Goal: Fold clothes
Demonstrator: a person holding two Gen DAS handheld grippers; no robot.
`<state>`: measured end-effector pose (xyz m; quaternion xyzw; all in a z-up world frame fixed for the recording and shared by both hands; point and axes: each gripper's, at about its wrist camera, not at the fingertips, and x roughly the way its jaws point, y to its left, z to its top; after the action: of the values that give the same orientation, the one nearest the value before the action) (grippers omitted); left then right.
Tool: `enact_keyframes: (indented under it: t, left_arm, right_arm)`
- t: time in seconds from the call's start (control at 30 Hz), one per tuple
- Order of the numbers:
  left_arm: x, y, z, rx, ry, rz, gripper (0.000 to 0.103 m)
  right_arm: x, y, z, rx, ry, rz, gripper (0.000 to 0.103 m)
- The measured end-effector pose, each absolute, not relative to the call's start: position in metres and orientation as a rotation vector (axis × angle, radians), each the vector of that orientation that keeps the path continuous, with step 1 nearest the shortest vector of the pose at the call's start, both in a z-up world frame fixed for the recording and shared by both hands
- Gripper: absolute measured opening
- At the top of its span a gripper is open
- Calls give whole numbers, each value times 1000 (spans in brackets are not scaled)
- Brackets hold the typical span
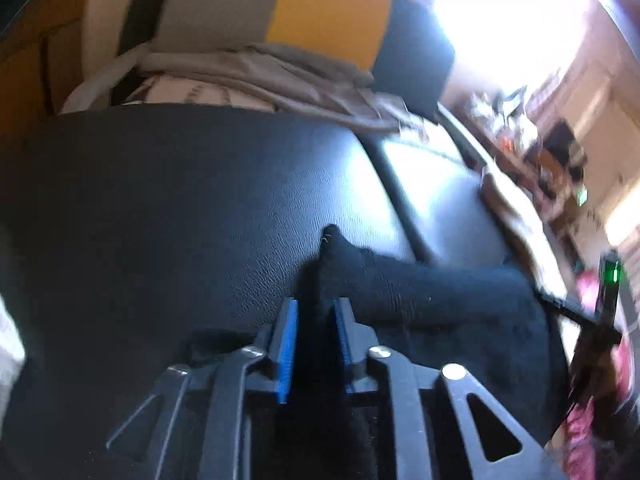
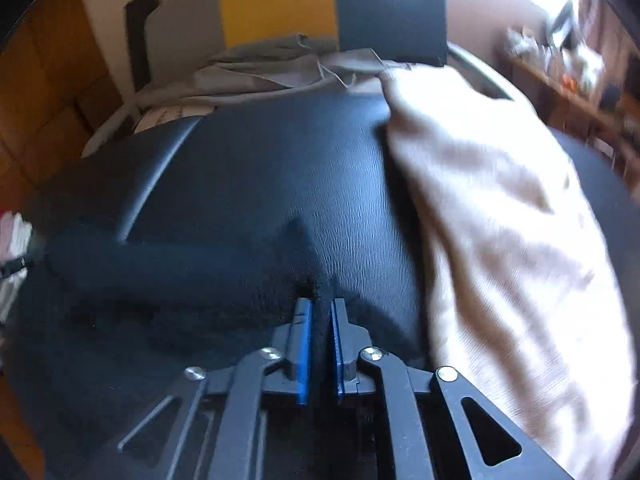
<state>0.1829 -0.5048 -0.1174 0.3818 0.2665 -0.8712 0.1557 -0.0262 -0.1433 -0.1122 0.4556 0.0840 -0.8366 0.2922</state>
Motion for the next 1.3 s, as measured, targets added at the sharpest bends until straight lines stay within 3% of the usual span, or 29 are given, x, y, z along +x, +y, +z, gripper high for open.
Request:
enact_keyframes:
  t: [0.2, 0.53, 0.77, 0.93, 1.03, 1.07, 1.13, 1.17, 1.2, 1.3]
  left_arm:
    - [233, -480, -82, 836, 759, -2531, 20]
    - [250, -386, -126, 1101, 412, -2549, 21]
    - [272, -379, -155, 1084, 469, -2501, 21]
    - [286, -381, -149, 1049, 568, -2504, 20]
    - [305, -379, -133, 961, 594, -2530, 25]
    - [310, -377, -127, 933, 579, -2549, 26]
    - [313, -377, -118, 900, 551, -2577, 27]
    - [312, -377, -115, 894, 539, -2587, 28]
    - [310, -378, -112, 888, 526, -2597, 28]
    - [287, -389, -116, 936, 504, -2580, 29]
  right_arm:
    - [7, -102, -77, 1103, 34, -2219, 15]
    - [104, -75, -115, 1270, 78, -2012, 18]
    - [128, -48, -136, 1202, 30, -2085, 15]
    - [145, -53, -137, 1103, 117, -2150, 16]
    - [150, -64, -124, 1091, 184, -2171, 22]
    - [152, -70, -115, 1074, 214, -2178, 31]
    - [158, -81, -99, 1032, 267, -2188, 55]
    - [161, -90, -91, 993, 281, -2188, 72]
    - [162, -100, -84, 955, 295, -2191, 81]
    - [151, -131, -70, 910, 276, -2174, 81]
